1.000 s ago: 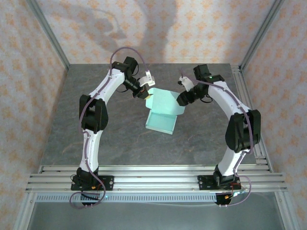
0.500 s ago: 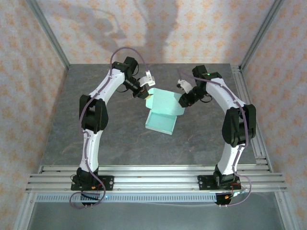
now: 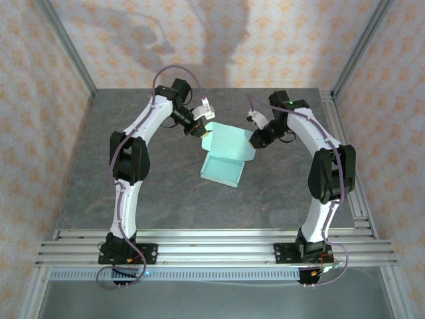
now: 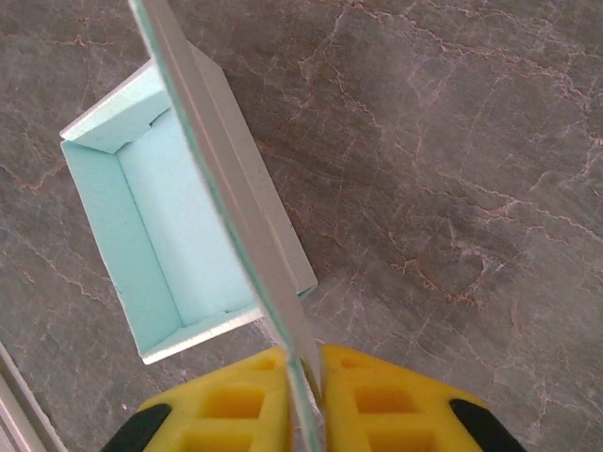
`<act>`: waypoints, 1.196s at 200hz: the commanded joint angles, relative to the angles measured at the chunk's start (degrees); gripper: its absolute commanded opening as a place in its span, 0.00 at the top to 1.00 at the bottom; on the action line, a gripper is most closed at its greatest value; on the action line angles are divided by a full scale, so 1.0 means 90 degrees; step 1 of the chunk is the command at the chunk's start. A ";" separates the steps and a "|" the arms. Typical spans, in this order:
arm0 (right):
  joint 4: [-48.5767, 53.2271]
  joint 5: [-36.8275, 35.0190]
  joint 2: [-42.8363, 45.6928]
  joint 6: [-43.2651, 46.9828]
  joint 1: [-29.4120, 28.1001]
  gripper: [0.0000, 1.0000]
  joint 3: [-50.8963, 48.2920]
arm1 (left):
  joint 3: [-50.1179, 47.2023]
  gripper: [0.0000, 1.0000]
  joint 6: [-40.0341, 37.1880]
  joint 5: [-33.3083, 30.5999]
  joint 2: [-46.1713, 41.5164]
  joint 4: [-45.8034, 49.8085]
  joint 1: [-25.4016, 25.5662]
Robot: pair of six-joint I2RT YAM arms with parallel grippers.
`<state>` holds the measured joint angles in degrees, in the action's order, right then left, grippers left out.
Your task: Fold the paper box
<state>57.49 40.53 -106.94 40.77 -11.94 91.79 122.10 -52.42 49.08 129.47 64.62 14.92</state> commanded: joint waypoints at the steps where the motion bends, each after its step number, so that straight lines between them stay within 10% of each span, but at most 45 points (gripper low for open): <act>1: 0.0077 0.0180 -0.0062 0.0102 0.0019 0.87 0.0036 | 0.0188 1.00 -0.0055 -0.0038 -0.0079 0.0184 0.0023; 85: 0.0077 0.0196 -0.0121 0.0138 0.0019 0.84 -0.0062 | 0.0210 1.00 -0.0026 -0.0043 -0.0054 0.0202 0.0022; 157: 0.0233 0.0140 -0.0120 0.0203 0.0021 1.00 -0.0003 | 0.0205 1.00 -0.0054 -0.0004 -0.0078 0.0203 0.0022; 239: 0.0037 0.0306 0.0253 0.0421 0.0019 1.00 -0.0239 | 0.0270 0.81 -0.0056 0.0045 -0.0011 0.0222 0.0022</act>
<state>57.25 42.48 -106.87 42.92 -11.94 90.43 122.93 -52.58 49.08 129.47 65.10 14.92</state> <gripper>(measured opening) 0.049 0.186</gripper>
